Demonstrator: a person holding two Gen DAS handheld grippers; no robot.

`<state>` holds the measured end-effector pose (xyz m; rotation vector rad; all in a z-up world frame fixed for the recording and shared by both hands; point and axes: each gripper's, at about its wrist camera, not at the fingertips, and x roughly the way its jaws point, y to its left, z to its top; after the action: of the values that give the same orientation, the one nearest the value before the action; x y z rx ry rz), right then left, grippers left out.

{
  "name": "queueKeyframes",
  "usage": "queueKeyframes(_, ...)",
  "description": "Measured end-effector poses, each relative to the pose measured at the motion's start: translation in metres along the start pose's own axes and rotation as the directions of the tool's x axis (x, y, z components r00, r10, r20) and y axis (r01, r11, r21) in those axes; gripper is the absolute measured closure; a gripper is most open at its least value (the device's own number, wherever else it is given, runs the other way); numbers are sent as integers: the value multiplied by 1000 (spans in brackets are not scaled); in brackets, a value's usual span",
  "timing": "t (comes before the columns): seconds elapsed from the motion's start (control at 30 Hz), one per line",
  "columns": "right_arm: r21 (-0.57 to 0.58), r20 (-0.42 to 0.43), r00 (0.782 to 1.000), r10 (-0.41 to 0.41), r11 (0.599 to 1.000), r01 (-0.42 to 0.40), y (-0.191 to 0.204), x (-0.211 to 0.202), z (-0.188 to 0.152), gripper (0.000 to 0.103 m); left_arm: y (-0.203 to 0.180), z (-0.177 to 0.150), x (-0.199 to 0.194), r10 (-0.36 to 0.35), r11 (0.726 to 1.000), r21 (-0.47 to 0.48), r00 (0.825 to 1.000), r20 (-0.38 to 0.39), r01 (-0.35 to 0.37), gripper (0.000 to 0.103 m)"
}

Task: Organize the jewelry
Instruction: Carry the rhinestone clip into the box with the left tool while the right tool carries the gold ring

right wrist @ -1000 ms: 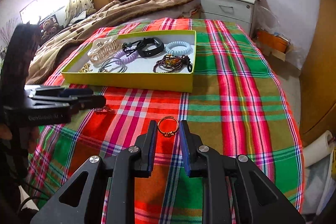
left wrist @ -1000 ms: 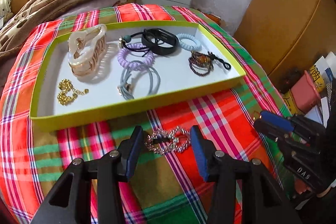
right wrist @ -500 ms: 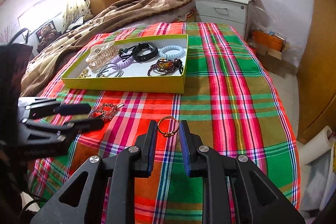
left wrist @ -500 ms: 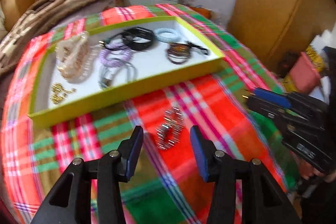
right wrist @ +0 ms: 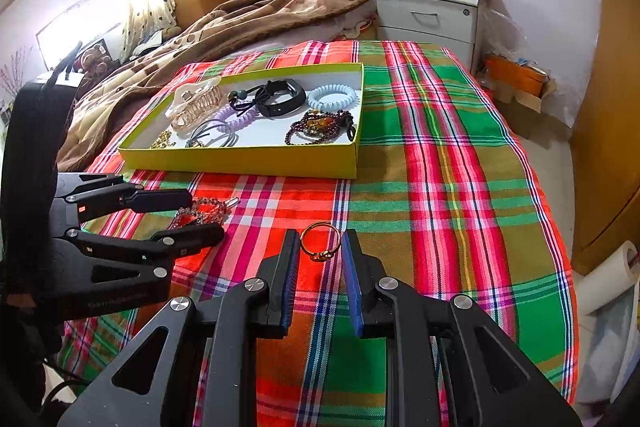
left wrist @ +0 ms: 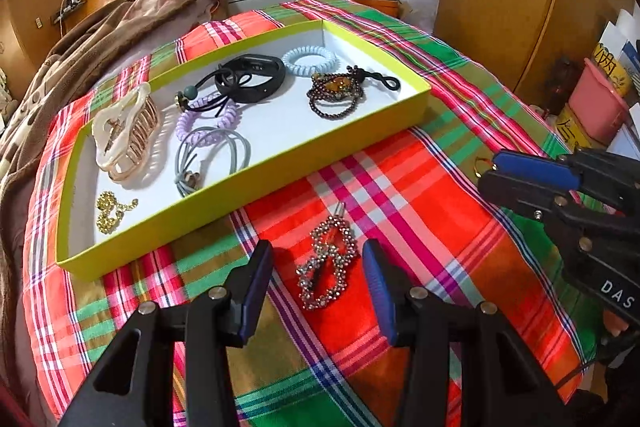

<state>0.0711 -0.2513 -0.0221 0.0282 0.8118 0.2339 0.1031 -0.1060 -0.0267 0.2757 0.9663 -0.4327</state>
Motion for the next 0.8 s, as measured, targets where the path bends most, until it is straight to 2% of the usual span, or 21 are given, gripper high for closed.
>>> queueKeyframes(0.17,6,2,1000,0,1000,0,-1,1,1,81,1,-2,-1,-2,1000,-8,1000,8,2,56)
queueKeyframes(0.27,5,-1,1000,0,1000,0,-2,2,1,81,-1,-2,-2,-18,1000,-5,1000,9,18,72)
queueKeyframes(0.3,4,-1,1000,0,1000,0,-2,2,1,81,-2,-2,-2,-18,1000,-2,1000,10,18,73)
queueKeyframes(0.8,-6,0,1000,-1,1000,1,3,3,8,81,6,-2,-15,-59,997,-54,997,45,61,74)
